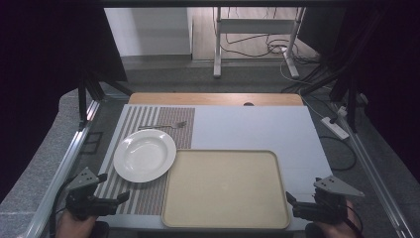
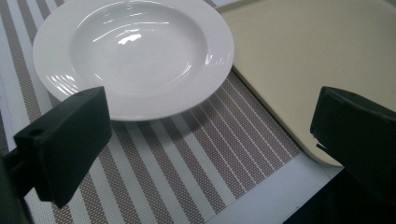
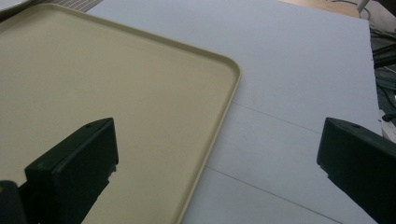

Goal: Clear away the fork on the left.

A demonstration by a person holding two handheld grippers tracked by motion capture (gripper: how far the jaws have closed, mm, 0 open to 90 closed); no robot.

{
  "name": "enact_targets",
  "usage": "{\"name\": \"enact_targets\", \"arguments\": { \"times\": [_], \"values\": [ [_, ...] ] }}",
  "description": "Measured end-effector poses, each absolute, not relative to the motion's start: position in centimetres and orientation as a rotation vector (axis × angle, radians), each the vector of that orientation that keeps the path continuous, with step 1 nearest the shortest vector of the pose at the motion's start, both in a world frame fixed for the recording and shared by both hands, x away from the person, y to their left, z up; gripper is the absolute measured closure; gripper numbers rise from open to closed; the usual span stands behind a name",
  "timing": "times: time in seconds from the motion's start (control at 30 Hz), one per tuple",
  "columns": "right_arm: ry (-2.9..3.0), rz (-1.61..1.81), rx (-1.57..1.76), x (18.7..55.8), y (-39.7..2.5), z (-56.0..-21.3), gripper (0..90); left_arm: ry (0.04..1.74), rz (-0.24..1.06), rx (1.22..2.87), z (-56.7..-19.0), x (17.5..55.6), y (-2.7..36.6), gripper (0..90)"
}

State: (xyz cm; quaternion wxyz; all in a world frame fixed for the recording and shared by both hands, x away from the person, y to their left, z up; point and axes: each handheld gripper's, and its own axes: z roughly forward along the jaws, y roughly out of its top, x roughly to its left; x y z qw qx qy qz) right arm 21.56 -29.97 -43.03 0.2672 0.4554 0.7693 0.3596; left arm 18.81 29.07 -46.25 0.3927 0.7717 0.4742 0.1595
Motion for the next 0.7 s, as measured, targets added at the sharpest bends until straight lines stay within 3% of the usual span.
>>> {"name": "enact_targets", "arguments": {
  "times": [0.7],
  "values": [
    [2.11,0.947,1.184,21.5,-29.56,-43.14,0.0,1.226,0.355,1.979,-46.36,19.27,29.11,0.0]
  ]
}}
